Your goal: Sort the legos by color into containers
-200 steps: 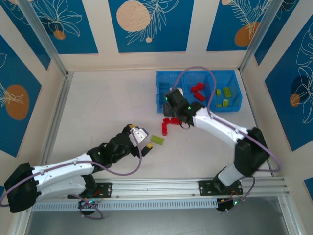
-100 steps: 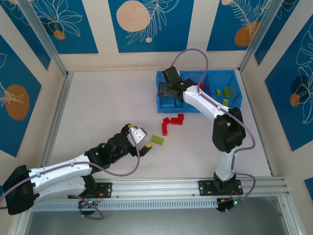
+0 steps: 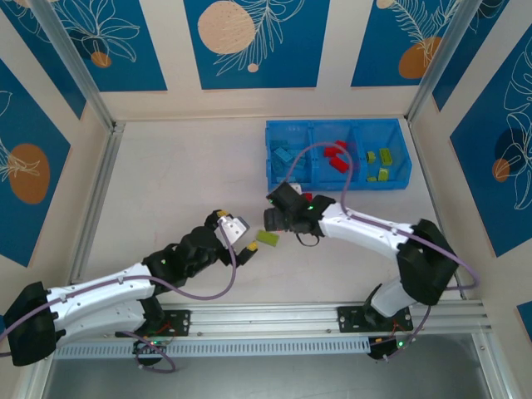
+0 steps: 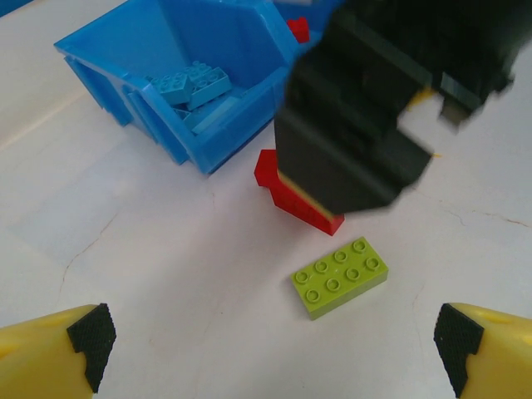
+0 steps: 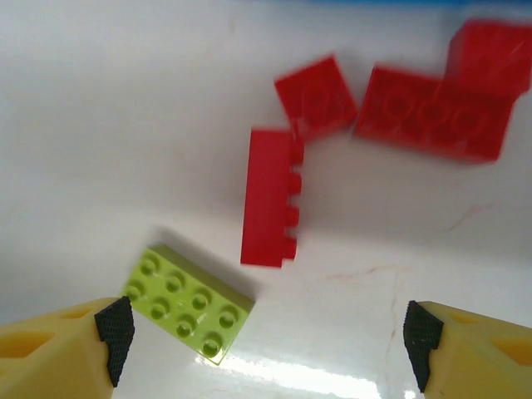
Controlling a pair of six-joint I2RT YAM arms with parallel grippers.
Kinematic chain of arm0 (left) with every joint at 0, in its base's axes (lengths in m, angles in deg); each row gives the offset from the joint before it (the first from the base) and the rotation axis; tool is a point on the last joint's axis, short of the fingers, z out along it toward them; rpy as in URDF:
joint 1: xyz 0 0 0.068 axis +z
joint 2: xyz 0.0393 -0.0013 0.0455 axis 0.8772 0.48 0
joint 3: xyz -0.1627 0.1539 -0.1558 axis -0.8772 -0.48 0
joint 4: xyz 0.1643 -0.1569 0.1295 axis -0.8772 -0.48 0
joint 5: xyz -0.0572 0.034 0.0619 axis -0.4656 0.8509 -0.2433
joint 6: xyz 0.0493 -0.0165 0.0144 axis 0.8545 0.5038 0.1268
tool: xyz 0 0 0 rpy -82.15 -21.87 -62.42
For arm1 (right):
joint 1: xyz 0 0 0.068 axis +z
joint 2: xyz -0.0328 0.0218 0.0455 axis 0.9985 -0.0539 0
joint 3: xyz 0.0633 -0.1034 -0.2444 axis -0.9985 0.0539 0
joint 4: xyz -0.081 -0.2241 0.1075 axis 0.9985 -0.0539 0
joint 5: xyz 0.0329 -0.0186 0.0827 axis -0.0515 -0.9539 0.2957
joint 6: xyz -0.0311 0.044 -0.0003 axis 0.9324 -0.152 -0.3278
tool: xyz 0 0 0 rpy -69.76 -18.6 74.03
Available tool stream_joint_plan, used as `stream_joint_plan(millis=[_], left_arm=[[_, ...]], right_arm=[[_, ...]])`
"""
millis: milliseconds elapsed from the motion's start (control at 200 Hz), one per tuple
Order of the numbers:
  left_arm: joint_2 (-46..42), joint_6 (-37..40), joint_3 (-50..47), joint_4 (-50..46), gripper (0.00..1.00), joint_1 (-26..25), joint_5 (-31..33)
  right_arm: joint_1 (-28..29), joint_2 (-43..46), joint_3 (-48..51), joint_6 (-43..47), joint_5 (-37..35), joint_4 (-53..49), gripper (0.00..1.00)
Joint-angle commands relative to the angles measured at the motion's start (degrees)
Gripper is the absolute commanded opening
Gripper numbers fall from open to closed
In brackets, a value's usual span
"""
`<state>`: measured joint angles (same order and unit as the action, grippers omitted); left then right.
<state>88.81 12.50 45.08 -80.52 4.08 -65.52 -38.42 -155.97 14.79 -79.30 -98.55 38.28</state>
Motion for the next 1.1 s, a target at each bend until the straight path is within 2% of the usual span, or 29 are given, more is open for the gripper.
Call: stream_joint_plan(millis=[0, 155, 540, 685, 900, 995, 1095], left_arm=[[0.9, -0.3, 1.5, 0.2, 1.00, 0.3, -1.0], [0.7, -0.1, 1.4, -0.2, 1.00, 0.3, -0.3], [0.1, 0.4, 1.0, 0.0, 1.00, 0.2, 0.0], [0.0, 0.3, 1.1, 0.1, 1.00, 0.3, 0.0], [0.2, 0.3, 1.0, 0.2, 1.00, 0.3, 0.0], [0.5, 0.3, 1.1, 0.3, 1.00, 0.3, 0.0], [1.2, 0.1, 1.3, 0.6, 1.00, 0.3, -0.1]], right_arm=[[0.6, -5.2, -2.3, -4.3, -2.1, -1.1, 0.86], [-0.1, -10.9, -5.2, -4.4, -2.7, -0.6, 0.76], [-1.8, -13.2, -2.1, -5.9, -0.5, 4.6, 0.43], [-0.2, -6.1, 1.5, -6.6, -3.1, 4.8, 0.26], [1.5, 12.6, 4.8, -6.1, -14.7, 1.2, 0.24], [-3.3, 19.6, 6.1, -0.7, -17.1, 4.2, 0.24], [-16.9, 20.1, 5.4, 4.5, -7.5, 9.3, 0.23]])
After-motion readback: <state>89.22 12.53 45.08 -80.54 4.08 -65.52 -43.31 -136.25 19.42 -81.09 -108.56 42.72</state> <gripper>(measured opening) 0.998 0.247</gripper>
